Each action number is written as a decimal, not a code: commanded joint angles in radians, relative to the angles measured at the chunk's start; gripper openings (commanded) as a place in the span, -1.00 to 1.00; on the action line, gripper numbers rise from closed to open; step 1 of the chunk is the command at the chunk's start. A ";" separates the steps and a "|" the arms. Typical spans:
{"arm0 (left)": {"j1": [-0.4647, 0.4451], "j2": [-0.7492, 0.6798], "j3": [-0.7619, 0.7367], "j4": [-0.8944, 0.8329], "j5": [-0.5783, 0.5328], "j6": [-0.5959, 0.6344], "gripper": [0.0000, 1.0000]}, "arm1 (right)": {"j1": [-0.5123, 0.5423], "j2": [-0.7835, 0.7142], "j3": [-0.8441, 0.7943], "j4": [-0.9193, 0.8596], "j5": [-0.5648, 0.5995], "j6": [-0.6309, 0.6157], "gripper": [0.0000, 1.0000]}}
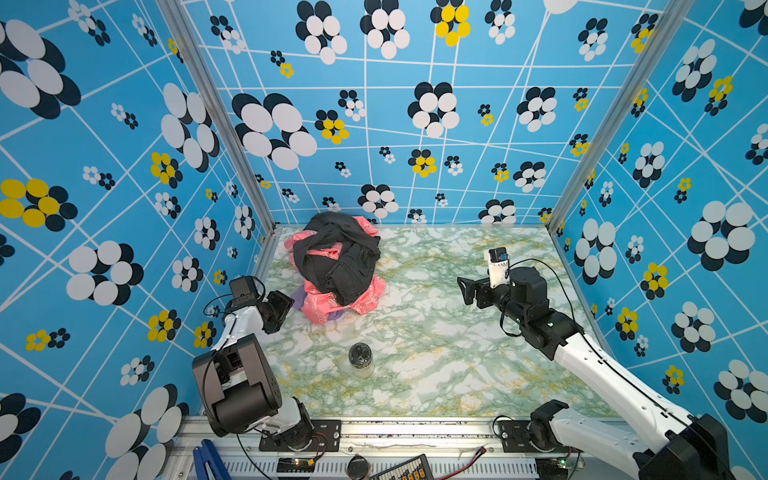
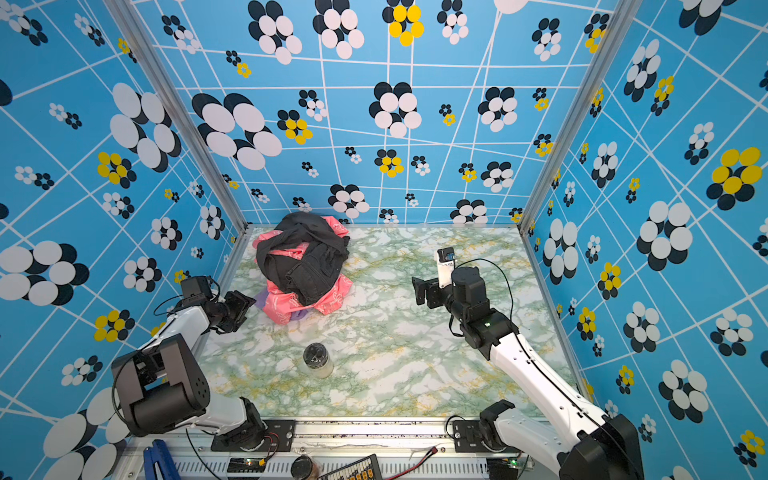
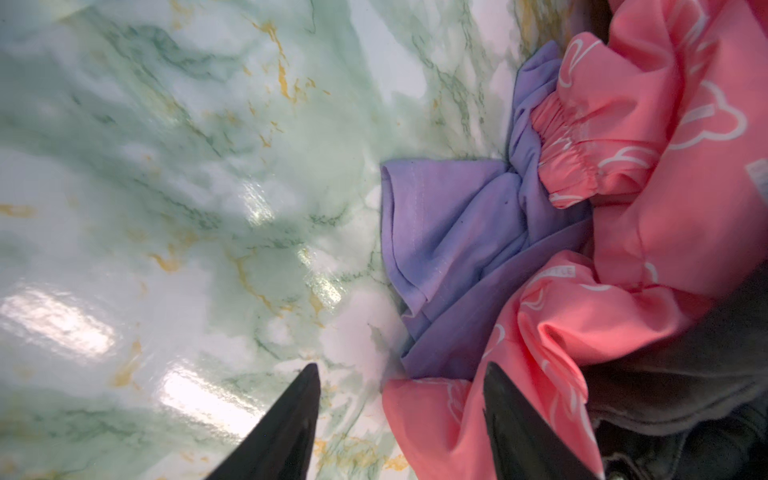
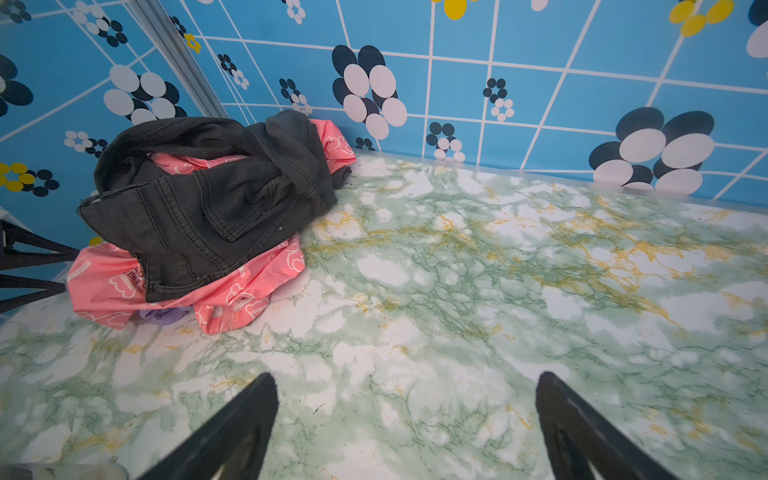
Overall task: Pick out a specific cloth from the pile
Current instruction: 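Move the left gripper toward the lavender shirt edge while the right arm rises, then close the left gripper on the lavender shirt edge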
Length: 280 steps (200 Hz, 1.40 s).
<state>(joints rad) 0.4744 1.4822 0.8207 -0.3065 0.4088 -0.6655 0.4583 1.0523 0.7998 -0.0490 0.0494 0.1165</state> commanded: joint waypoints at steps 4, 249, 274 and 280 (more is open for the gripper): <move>0.007 0.036 0.037 0.005 0.038 -0.015 0.19 | 0.010 0.005 0.035 -0.011 -0.012 0.009 0.99; -0.067 0.316 0.183 0.126 0.126 -0.159 -1.00 | 0.014 -0.024 0.019 -0.032 0.013 -0.009 0.98; -0.086 0.271 0.233 0.100 0.068 -0.135 -1.00 | 0.014 -0.036 0.024 -0.044 0.017 -0.014 0.98; -0.095 0.260 0.255 0.081 0.051 -0.124 -1.00 | 0.013 -0.039 0.025 -0.047 0.018 -0.014 0.99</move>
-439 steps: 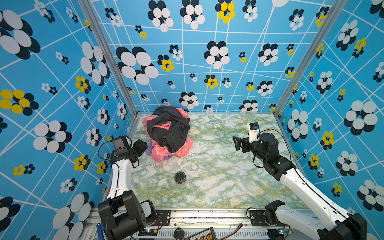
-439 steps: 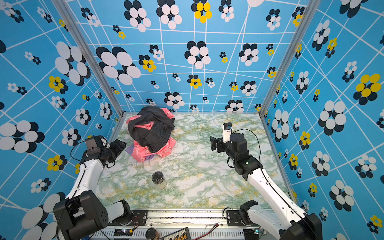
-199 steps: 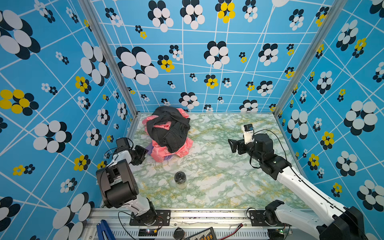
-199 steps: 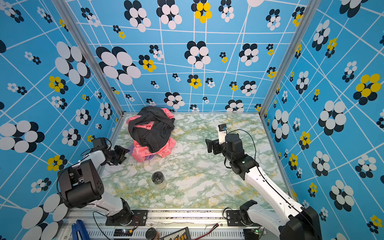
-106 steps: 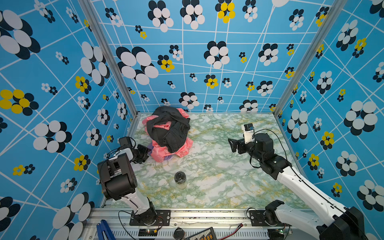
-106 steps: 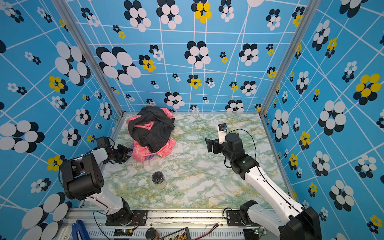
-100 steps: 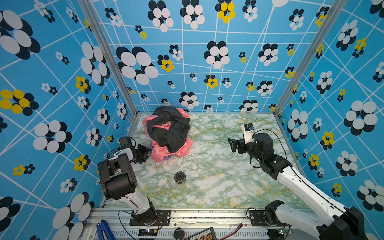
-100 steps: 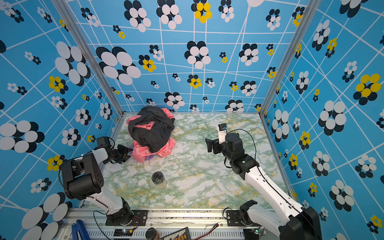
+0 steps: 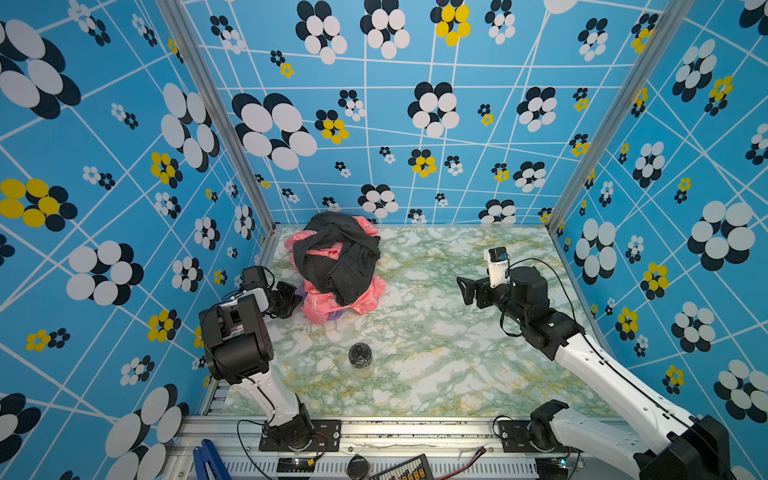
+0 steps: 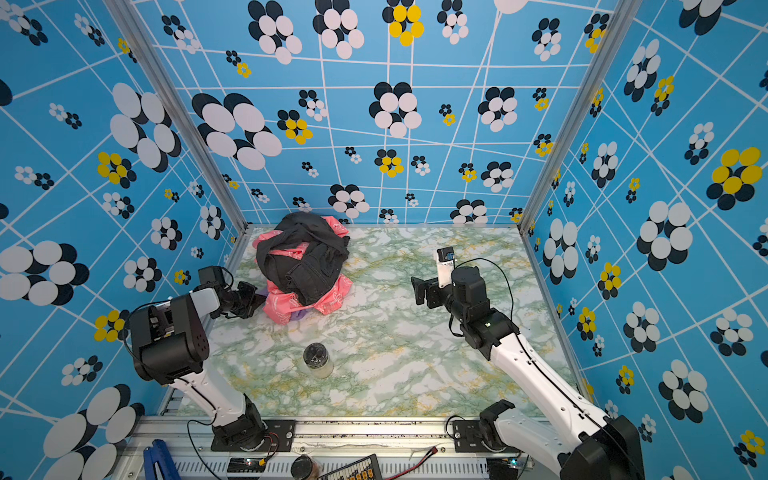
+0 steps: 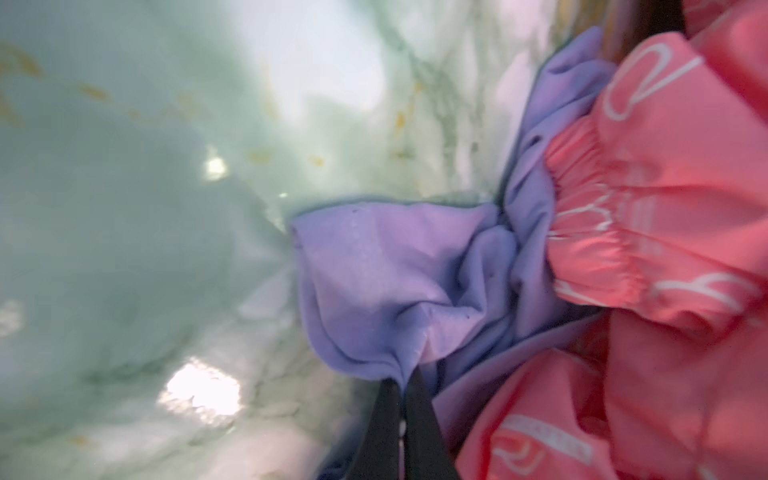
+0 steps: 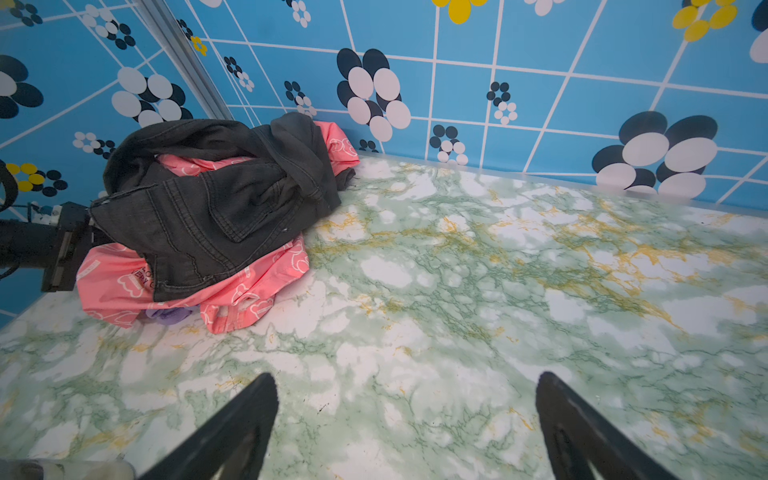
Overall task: Pick out a specific cloth from the pile
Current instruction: 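Close the left gripper on the lavender shirt edge, then lift the lavender shirt upward out of the pile with the left gripper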
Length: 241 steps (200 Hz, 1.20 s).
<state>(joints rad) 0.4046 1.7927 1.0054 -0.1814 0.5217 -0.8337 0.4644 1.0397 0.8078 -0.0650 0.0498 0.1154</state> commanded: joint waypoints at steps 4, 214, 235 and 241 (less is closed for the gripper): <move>-0.031 -0.056 0.084 -0.056 -0.073 0.053 -1.00 | 0.008 -0.028 0.019 -0.035 0.017 -0.014 0.99; -0.198 -0.232 0.812 -0.441 -0.323 0.243 -1.00 | 0.008 -0.053 0.058 -0.161 0.114 0.019 0.99; -0.233 -0.184 0.929 -0.477 -0.345 0.256 -1.00 | 0.008 -0.053 0.057 -0.171 0.116 0.016 0.99; -0.241 -0.171 0.965 -0.490 -0.357 0.263 -1.00 | 0.009 -0.053 0.057 -0.173 0.119 0.014 0.99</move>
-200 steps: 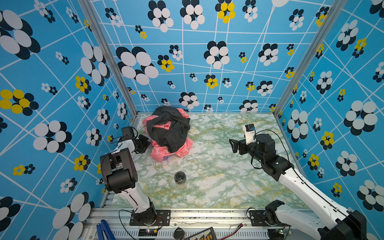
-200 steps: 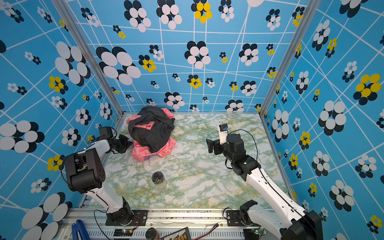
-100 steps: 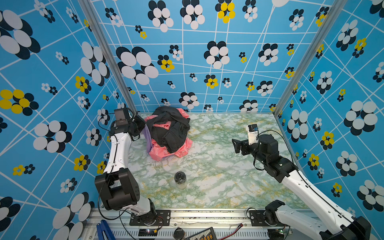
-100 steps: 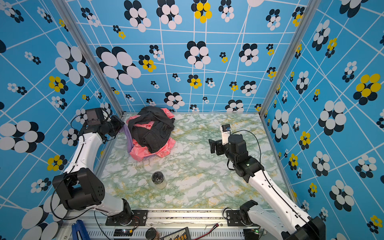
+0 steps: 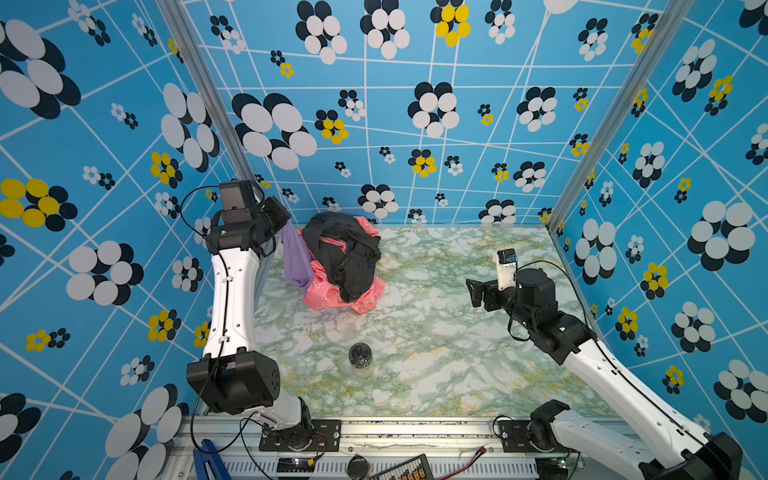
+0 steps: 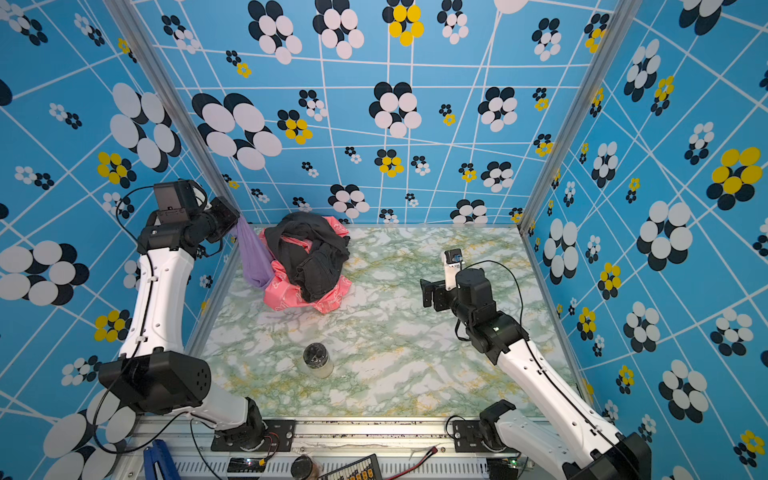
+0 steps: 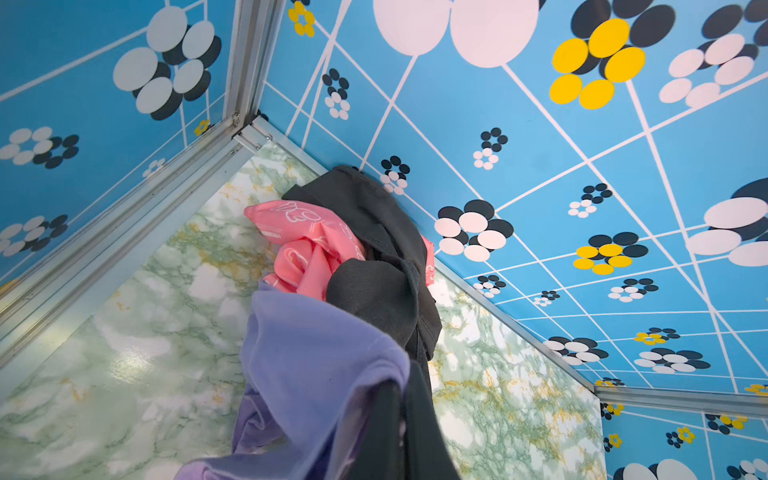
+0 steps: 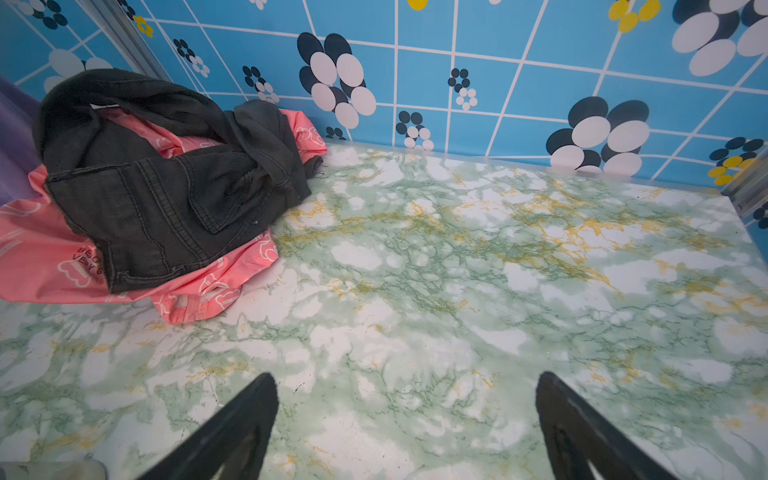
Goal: Pick out a specific cloth from the pile
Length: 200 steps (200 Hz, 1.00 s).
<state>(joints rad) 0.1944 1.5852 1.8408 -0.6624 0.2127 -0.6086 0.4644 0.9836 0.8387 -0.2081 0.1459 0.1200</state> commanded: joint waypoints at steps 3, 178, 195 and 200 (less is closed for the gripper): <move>-0.036 0.042 0.148 -0.016 -0.053 0.041 -1.00 | 0.008 0.001 0.026 -0.030 0.023 0.009 0.99; -0.427 0.337 0.795 -0.212 0.004 0.186 -1.00 | 0.008 -0.016 0.066 -0.082 0.049 0.029 0.98; -0.506 0.336 0.676 -0.195 -0.008 0.240 -1.00 | 0.008 -0.020 0.066 -0.088 0.055 0.033 0.99; -0.526 0.333 0.637 -0.184 -0.007 0.248 -1.00 | 0.008 -0.022 0.065 -0.090 0.057 0.033 0.98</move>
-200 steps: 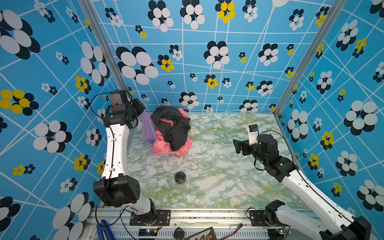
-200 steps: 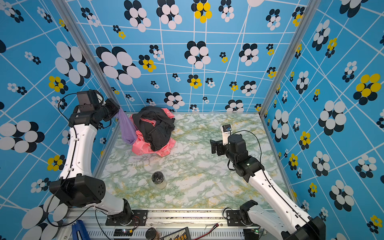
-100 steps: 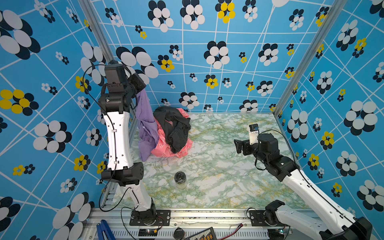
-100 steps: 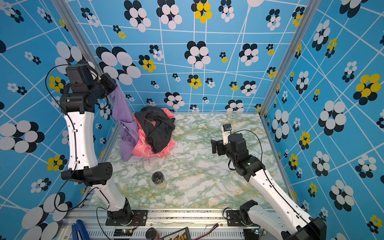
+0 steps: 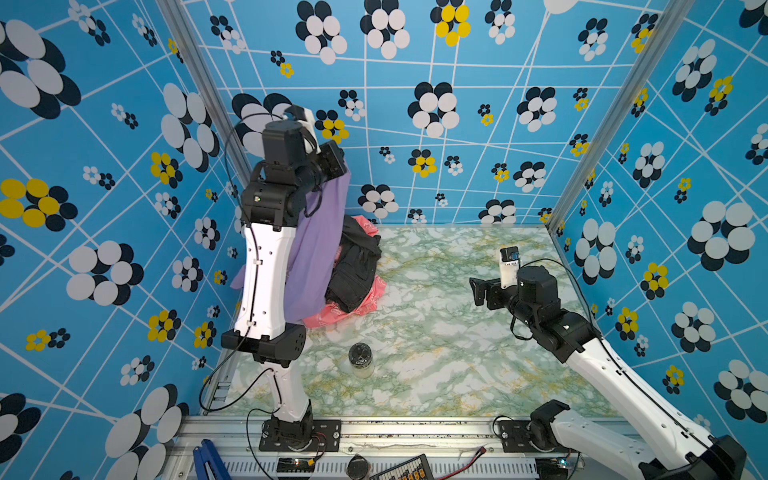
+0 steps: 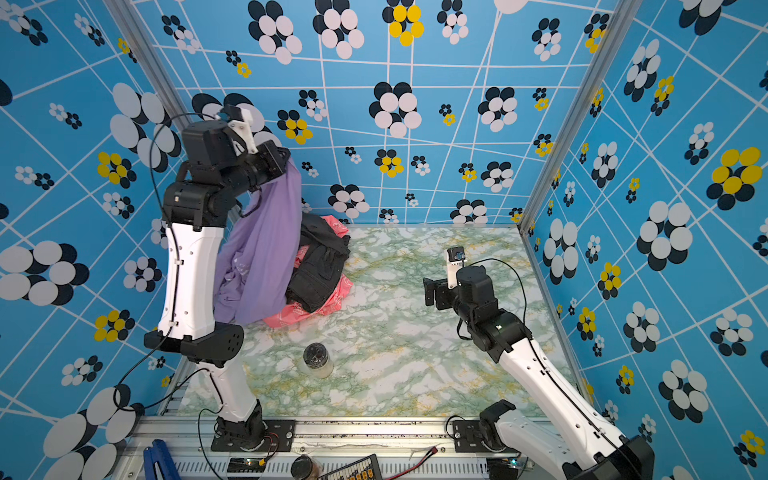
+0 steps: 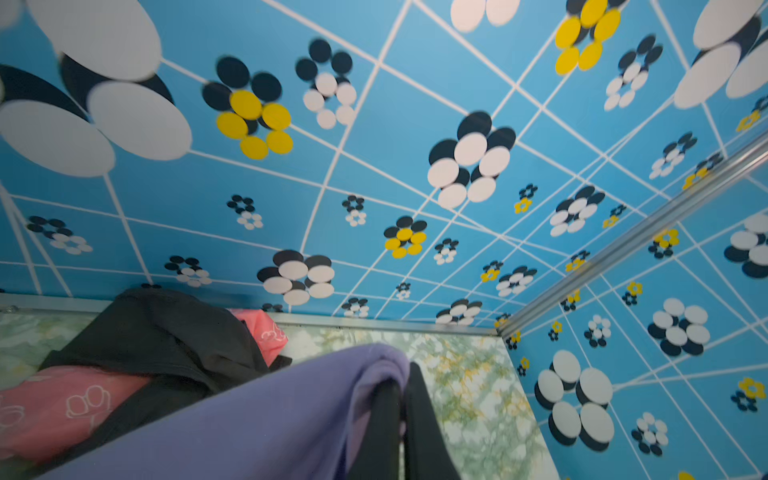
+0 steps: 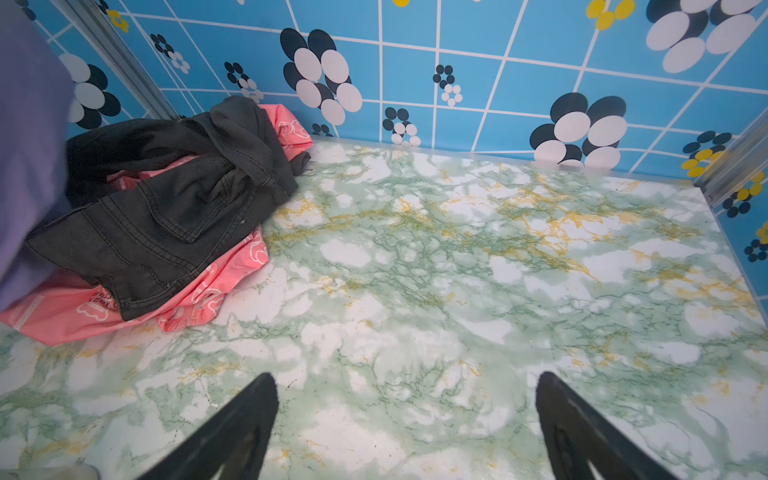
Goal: Pick out a specific cloth from the pile
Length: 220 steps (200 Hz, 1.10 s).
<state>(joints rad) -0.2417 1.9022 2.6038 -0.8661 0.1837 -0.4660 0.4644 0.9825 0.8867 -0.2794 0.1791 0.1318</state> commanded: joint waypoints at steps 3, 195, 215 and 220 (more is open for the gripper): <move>-0.103 0.014 -0.154 0.030 0.023 0.108 -1.00 | 0.008 -0.022 0.016 -0.019 0.025 0.022 0.98; 0.191 -0.611 -1.289 0.283 -0.103 0.028 0.94 | 0.010 0.015 0.025 -0.002 -0.046 0.055 0.98; 0.268 -0.609 -1.346 0.298 -0.060 -0.015 0.85 | 0.010 0.017 0.030 -0.004 -0.057 0.059 0.99; 0.280 -0.606 -1.354 0.300 -0.054 -0.027 0.83 | 0.010 0.016 0.031 -0.004 -0.059 0.062 0.99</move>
<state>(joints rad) -0.0223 1.2873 1.2976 -0.5350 0.0757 -0.4221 0.4648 0.9981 0.8867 -0.2874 0.1463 0.1734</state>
